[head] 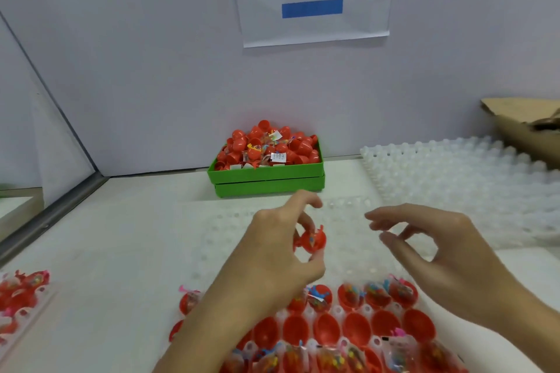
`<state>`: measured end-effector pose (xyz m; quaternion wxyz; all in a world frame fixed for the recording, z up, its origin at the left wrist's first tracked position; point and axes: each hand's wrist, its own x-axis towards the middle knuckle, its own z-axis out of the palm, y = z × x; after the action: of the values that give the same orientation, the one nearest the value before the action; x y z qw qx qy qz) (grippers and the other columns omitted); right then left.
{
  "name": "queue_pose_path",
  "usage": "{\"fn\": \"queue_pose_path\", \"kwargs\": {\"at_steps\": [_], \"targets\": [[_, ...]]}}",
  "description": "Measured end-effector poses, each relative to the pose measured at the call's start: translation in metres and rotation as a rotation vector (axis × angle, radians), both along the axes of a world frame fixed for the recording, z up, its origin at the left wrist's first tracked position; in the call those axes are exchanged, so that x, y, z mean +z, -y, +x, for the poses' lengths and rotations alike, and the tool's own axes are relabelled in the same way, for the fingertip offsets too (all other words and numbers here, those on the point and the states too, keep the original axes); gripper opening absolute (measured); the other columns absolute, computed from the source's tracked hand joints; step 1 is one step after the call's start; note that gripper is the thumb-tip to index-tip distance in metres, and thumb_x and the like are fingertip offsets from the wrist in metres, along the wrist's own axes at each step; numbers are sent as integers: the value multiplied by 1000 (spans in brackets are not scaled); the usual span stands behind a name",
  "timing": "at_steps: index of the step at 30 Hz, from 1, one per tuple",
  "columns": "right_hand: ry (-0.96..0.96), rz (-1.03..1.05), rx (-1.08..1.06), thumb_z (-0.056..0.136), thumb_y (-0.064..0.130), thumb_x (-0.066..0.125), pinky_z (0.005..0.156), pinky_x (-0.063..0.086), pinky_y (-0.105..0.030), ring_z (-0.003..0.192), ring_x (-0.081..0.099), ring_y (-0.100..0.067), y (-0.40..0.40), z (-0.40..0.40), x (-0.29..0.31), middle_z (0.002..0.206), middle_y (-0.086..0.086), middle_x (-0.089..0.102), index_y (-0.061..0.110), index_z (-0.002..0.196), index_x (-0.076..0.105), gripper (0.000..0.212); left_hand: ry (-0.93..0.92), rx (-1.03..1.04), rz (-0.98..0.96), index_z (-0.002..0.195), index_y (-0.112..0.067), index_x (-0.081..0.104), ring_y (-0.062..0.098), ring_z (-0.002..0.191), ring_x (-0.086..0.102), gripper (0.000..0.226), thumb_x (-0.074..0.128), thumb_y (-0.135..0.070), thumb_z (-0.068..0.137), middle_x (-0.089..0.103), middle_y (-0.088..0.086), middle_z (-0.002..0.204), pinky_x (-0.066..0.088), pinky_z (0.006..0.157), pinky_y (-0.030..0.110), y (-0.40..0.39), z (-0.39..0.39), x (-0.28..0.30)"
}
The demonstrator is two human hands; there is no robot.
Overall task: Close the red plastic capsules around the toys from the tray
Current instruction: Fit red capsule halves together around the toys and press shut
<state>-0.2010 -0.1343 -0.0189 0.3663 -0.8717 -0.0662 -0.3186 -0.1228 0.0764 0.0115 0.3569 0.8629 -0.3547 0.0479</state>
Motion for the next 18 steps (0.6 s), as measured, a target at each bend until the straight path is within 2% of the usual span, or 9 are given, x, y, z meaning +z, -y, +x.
{"fn": "queue_pose_path", "kwargs": {"at_steps": [3,7,10,13,16,18], "targets": [[-142,69,121,84,16,75,78,53,-19,100,67,-2,-4,-3,-3,105,25,70,41,116,66,42,-8,-73,-52,112,-46,49,7,81,58,48,73,-21,78,62,-18,85,51,65,17,18,-9,-8],[-252,299,275,82,8,77,83,55,-21,100,71,-10,-8,-2,-5,104,11,74,39,116,66,47,0,-107,-113,113,-47,50,8,82,61,49,77,-26,79,65,-20,86,49,67,12,23,-16,-20],[-261,380,277,80,0,77,83,57,-23,96,72,-12,-9,-1,-5,100,7,75,36,107,72,45,-7,-76,-165,118,-48,50,1,89,63,54,80,-31,77,68,-22,91,46,73,7,20,-16,-24],[-263,455,309,79,-4,76,80,56,-19,92,74,-12,-14,-1,-4,98,4,77,25,101,76,36,-22,-57,-188,119,-50,50,-3,93,64,54,82,-37,77,69,-24,93,49,79,10,15,-16,-27],[-258,548,327,73,12,78,78,57,-20,89,74,-14,-18,-2,-2,95,2,77,23,97,77,26,-62,-55,-214,116,-54,50,-6,94,64,53,81,-34,78,69,-26,94,49,86,13,11,-16,-27],[-241,580,323,74,10,77,73,56,-19,86,74,-15,-20,-3,-1,93,0,77,23,95,78,25,-90,-53,-249,113,-53,53,-3,93,66,50,82,-33,77,71,-24,93,50,87,14,9,-16,-27]]}}
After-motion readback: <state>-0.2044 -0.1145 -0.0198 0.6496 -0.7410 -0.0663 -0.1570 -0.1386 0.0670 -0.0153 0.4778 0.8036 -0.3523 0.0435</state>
